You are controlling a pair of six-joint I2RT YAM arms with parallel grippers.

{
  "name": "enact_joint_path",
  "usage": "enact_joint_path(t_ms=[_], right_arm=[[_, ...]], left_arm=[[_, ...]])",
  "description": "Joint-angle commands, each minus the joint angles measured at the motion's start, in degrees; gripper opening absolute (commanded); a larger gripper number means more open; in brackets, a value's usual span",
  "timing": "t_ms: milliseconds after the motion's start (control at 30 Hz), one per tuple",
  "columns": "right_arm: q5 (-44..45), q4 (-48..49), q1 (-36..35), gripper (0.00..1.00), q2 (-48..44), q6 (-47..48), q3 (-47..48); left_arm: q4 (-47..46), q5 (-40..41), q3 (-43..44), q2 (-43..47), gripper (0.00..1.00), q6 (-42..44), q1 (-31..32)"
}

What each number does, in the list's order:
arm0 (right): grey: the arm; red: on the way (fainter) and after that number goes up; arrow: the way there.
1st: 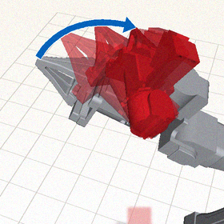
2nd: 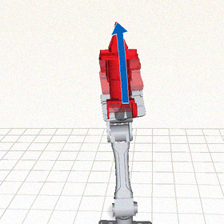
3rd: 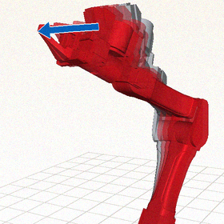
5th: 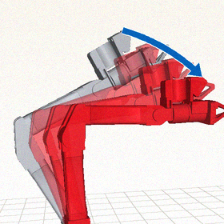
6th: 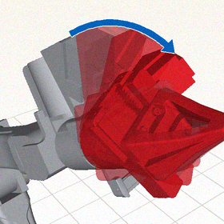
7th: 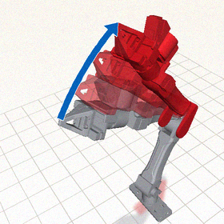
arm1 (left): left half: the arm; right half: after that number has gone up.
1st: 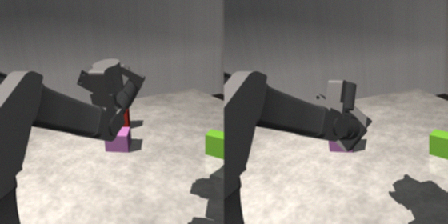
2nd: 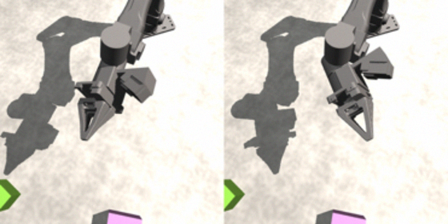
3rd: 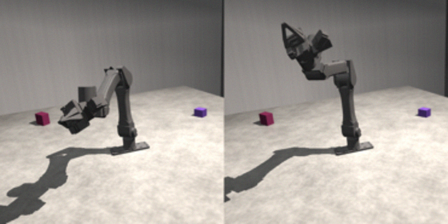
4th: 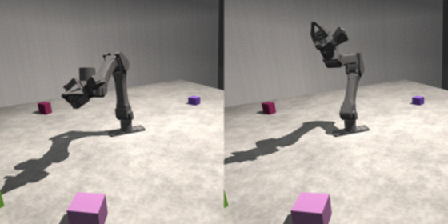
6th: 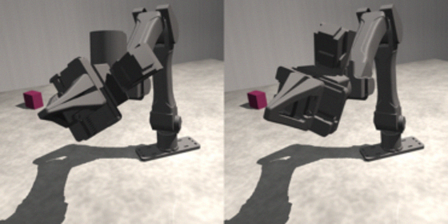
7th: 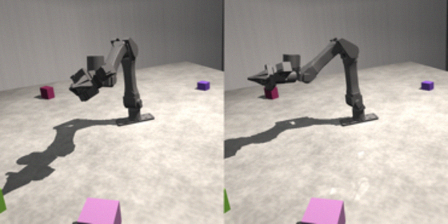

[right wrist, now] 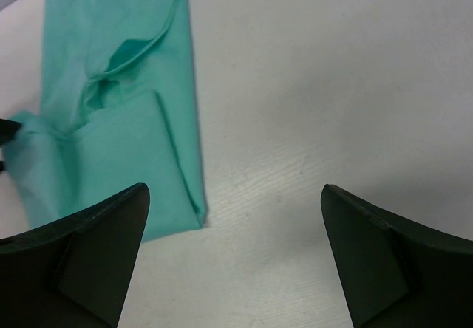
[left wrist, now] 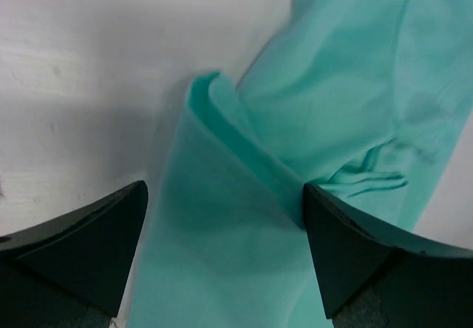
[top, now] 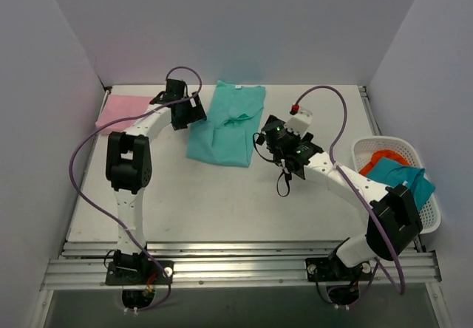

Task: Fold and stack the t-shirts
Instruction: Fold the tshirt

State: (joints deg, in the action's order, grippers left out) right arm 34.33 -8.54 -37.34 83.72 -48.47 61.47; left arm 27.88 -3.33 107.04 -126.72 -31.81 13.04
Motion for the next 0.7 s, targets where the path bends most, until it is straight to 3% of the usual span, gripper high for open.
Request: enact_joint_path(t_ms=[0, 300, 500, 667], right_arm=[[-4.17, 12.56, -2.38, 0.95, 0.55, 3.55, 0.48], [-16.29, 23.2, -5.02, 0.8, 23.48, 9.18, 20.51], [-21.93, 26.99, -4.67, 0.49, 40.89, 11.37, 32.72], [-20.44, 26.1, -2.65, 0.51, 46.36, 11.12, 34.34]], left_arm=[[-7.9, -4.75, -7.0, 2.61, 0.94, -0.88, 0.59], [-5.99, -4.49, -1.84, -0.2, 0.94, 0.26, 0.41], [-6.17, -5.28, -1.05, -1.17, 0.94, 1.14, 0.06], [-7.22, -6.16, -2.63, -0.46, 0.94, 2.54, -1.17]])
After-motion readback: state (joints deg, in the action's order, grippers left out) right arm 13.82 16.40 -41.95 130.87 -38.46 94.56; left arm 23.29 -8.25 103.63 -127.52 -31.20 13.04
